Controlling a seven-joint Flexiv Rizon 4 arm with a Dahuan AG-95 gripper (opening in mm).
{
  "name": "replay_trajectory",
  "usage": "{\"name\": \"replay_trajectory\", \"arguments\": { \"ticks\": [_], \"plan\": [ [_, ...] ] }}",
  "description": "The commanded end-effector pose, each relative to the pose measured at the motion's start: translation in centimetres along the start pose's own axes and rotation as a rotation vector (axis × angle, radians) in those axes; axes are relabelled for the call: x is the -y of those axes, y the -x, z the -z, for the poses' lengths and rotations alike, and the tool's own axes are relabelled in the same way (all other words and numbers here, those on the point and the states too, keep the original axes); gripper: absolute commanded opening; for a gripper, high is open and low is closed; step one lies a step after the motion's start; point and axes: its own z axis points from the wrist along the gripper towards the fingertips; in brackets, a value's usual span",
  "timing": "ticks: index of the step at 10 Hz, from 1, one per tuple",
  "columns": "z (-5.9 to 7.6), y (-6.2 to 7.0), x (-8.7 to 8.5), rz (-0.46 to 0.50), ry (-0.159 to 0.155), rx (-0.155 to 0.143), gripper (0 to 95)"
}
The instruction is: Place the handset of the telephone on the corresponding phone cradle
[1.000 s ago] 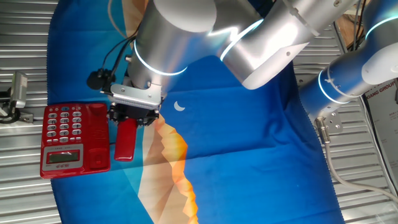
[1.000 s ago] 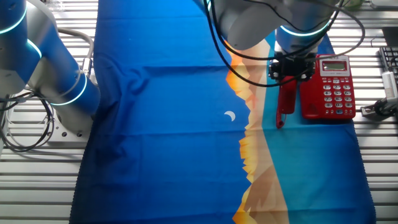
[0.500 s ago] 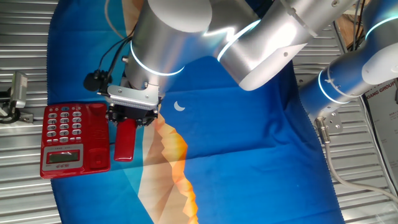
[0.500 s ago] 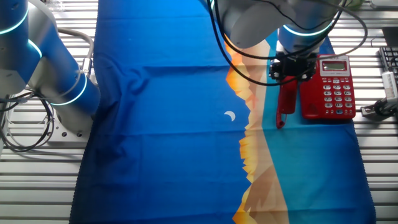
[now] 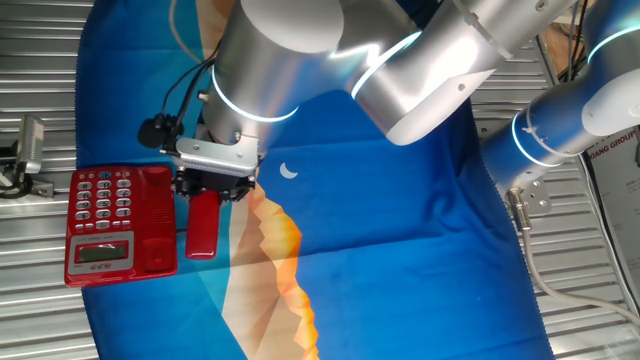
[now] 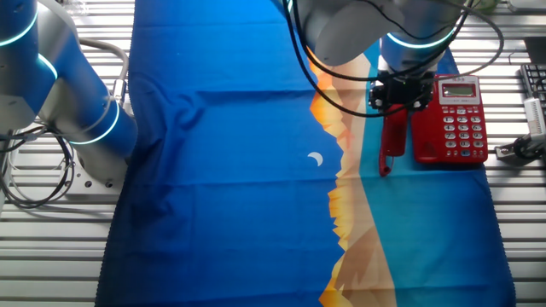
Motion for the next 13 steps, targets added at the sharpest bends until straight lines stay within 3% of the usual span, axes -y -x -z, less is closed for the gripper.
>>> {"name": "replay_trajectory", "arguments": {
  "ticks": [1, 4, 9, 13],
  "plan": [
    [0.1, 0.1, 0.0, 0.021, 0.006, -0.002, 0.0],
    [0.1, 0.2, 0.1, 0.055, 0.02, 0.007, 0.0],
    [0.0, 0.5, 0.7, 0.059, 0.073, 0.008, 0.0],
    [0.0, 0.8, 1.1, 0.054, 0.075, 0.013, 0.0]
  ]
}}
